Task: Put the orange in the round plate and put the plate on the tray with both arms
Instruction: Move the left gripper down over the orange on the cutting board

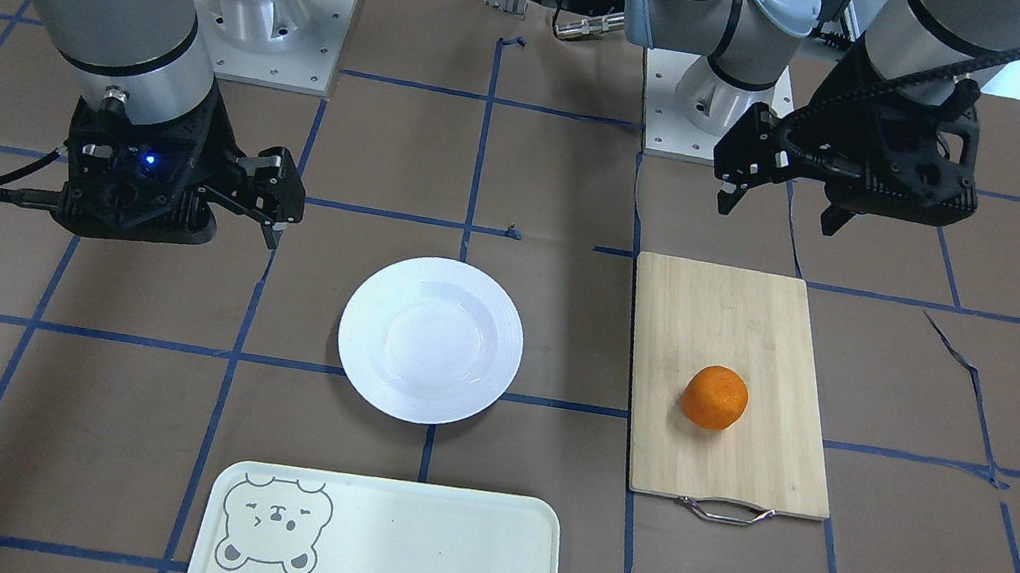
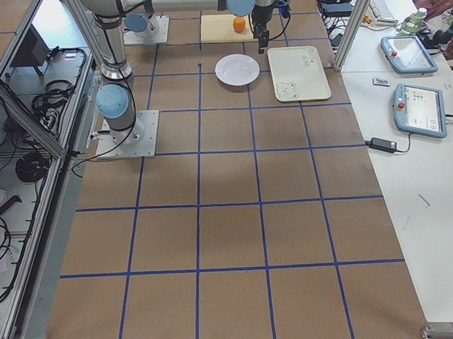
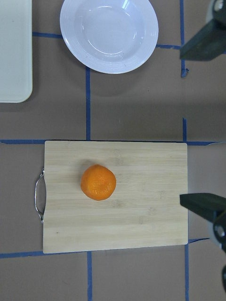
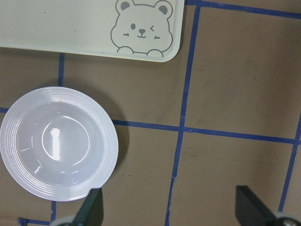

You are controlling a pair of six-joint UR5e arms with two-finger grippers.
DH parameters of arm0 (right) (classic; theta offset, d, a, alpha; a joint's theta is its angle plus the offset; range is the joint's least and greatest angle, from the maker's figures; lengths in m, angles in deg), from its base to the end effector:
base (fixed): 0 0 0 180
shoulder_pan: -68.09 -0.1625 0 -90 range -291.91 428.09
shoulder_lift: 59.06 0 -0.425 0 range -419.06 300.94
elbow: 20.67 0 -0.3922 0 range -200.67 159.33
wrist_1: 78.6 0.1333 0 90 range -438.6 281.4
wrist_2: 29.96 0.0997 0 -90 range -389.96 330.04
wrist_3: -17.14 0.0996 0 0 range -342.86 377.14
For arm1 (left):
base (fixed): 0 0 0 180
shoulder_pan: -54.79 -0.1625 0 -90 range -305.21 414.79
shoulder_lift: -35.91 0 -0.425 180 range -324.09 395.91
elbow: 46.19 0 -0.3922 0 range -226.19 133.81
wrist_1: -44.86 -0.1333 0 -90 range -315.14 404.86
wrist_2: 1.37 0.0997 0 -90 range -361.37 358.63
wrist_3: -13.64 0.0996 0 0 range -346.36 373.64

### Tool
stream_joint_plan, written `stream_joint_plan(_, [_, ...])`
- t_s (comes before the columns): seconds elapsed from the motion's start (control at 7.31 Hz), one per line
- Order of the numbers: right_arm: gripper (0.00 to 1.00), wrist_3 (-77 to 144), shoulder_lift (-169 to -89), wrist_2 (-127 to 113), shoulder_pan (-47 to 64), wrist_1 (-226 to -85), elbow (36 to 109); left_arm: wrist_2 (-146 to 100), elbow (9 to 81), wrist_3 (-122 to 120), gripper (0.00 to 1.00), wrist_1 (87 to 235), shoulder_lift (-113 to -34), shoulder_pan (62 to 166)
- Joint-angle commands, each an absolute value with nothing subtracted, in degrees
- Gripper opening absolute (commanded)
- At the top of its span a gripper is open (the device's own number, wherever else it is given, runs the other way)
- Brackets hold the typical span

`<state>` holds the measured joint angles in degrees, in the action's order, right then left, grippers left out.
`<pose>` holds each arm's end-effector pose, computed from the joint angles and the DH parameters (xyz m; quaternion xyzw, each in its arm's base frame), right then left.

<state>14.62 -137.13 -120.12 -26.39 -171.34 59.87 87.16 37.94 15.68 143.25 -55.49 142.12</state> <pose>0.1779 -0.5677 0.4623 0.0610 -0.9981 0.0024 0.0014 -0.1127 -0.4998 0.5118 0.0059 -0.9993 -0.0336 0.0142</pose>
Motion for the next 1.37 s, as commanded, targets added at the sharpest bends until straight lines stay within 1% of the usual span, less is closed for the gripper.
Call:
stream_joint_plan(0.0, [1.0,14.42,-137.11,-120.13,-26.4,-171.33,59.83,87.22,41.34,16.1,1.0,140.59,-54.35,141.98])
stream_joint_plan(0.27, [1.0,14.5,-137.11,-120.13,-26.4,-171.42,59.83,87.31,43.09,16.63,1.0,135.5,-54.88,141.98])
stream_joint_plan(0.55, [1.0,14.42,-137.11,-120.22,-26.31,-171.42,59.83,87.92,46.51,19.18,1.0,127.95,-57.5,140.75])
stream_joint_plan(0.82, [1.0,14.5,-137.11,-120.22,-26.31,-171.33,59.92,90.99,49.5,18.74,1.0,127.39,-61.62,140.04])
stream_joint_plan(1.09, [1.0,14.51,-137.02,-120.05,-25.96,-171.41,59.92,91.18,52.5,19.53,1.0,123.27,-66.63,140.04])
stream_joint_plan(1.23, [1.0,14.59,-137.11,-120.04,-25.96,-171.42,59.92,94.57,52.77,21.01,1.0,122.21,-68.74,140.04])
